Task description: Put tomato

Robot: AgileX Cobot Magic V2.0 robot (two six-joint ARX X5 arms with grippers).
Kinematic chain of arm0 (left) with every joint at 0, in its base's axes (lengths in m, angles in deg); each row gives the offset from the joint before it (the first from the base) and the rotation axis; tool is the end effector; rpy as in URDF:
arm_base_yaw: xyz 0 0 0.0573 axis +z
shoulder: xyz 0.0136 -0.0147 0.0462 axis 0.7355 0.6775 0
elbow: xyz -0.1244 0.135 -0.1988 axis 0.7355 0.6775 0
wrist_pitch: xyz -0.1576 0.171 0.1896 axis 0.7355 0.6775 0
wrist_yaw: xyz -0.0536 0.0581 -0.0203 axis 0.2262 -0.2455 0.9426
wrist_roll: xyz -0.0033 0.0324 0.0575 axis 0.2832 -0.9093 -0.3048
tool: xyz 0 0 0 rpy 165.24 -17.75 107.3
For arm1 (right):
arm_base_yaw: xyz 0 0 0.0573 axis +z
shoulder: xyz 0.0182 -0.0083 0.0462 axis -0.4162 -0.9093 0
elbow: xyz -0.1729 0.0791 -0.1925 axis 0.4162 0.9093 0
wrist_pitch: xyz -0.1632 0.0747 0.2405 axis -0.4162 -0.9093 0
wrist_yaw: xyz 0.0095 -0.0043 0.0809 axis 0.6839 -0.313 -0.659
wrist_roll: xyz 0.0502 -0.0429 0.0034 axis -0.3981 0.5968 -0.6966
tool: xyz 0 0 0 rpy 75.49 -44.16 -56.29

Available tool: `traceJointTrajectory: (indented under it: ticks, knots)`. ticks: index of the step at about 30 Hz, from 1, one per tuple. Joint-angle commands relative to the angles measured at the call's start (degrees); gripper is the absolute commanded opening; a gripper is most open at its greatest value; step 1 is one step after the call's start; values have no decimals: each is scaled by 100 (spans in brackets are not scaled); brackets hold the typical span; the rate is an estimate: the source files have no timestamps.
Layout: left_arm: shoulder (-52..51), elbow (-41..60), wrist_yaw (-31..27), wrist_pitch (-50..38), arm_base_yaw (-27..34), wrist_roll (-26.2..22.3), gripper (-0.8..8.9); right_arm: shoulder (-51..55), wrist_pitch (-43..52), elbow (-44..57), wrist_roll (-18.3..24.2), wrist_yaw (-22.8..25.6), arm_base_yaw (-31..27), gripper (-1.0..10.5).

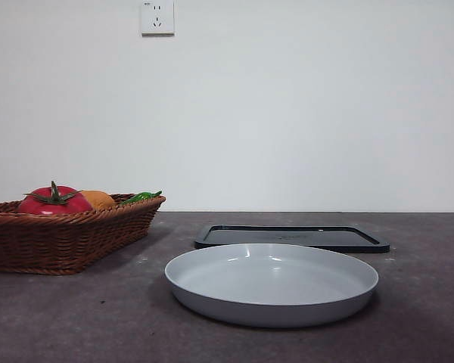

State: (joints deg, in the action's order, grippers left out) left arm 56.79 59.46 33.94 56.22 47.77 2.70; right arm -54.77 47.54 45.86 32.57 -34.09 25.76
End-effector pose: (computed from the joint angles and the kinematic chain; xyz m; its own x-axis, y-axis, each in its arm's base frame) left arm 0.1386 -0.0073 0.2491 0.9650 -0.1645 -0.2044 0.0548 0.8883 -0.4559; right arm 0.1367 0.0127 0.2711 0.9712 0.2268 -0.0736 -0.1878 0.9178 0.3499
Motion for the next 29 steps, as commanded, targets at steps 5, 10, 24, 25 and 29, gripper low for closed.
traceJointTrajectory:
  ticks: [5, 10, 24, 25, 29]
  knots:
    - [933, -1176, 505, 601, 9, -780, 10, -931, -721, -1211, 560, -501, 15, 7]
    - [1624, -1915, 1108, 1172, 0, -1198, 10, -1679, -1615, -2092, 914, -988, 20, 7]
    - [2927, -3364, 1580, 2721, -664, -2081, 10, -3222, -3698, -3687, 1718, -1818, 636, 7]
    - [2981, -3436, 1580, 2820, -713, -2116, 10, -3279, -3781, -3738, 1751, -1818, 719, 7]
    - [3180, -3674, 1580, 3171, -898, -2317, 10, -3493, -4035, -3871, 1884, -1816, 1161, 7]
